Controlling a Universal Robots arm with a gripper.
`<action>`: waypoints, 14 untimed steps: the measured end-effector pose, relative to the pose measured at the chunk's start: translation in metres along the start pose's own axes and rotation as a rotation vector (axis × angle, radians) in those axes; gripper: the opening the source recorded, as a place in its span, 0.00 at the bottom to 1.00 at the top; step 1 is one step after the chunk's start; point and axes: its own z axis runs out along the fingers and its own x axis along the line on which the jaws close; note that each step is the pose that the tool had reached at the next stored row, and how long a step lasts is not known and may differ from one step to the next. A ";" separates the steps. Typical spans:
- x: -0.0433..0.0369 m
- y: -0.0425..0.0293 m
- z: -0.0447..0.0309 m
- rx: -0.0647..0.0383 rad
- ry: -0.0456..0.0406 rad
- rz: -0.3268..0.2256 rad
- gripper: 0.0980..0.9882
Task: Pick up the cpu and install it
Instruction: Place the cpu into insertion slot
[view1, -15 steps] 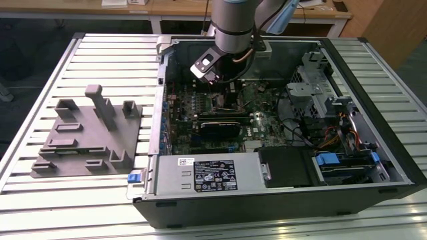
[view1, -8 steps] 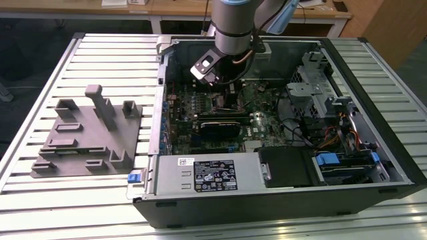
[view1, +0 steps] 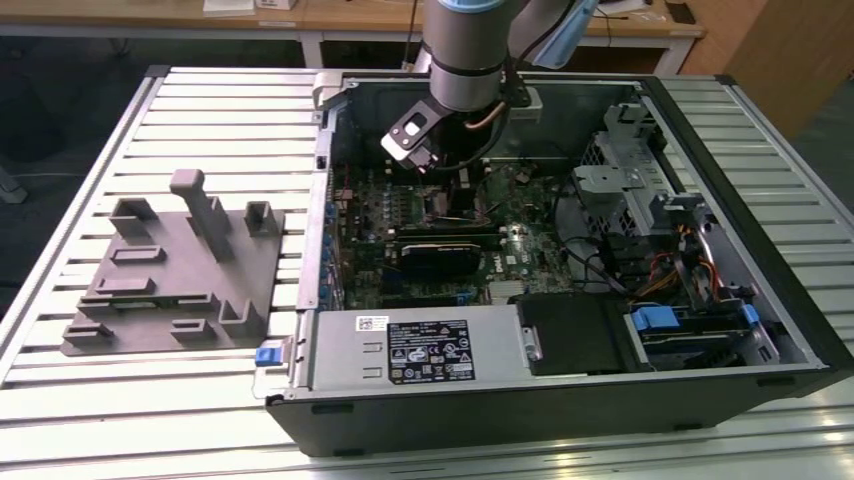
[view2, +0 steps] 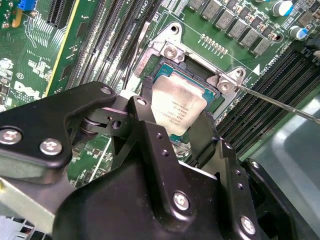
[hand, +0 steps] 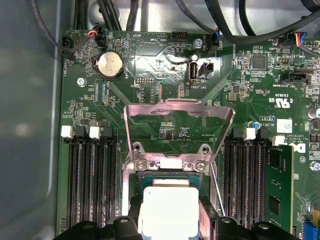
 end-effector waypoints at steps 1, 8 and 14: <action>0.0001 0.0000 0.0001 0.000 0.0002 0.000 0.49; 0.0002 0.0001 0.0006 -0.001 0.0010 0.000 0.49; 0.0001 0.0000 0.0006 0.000 0.0003 0.000 0.57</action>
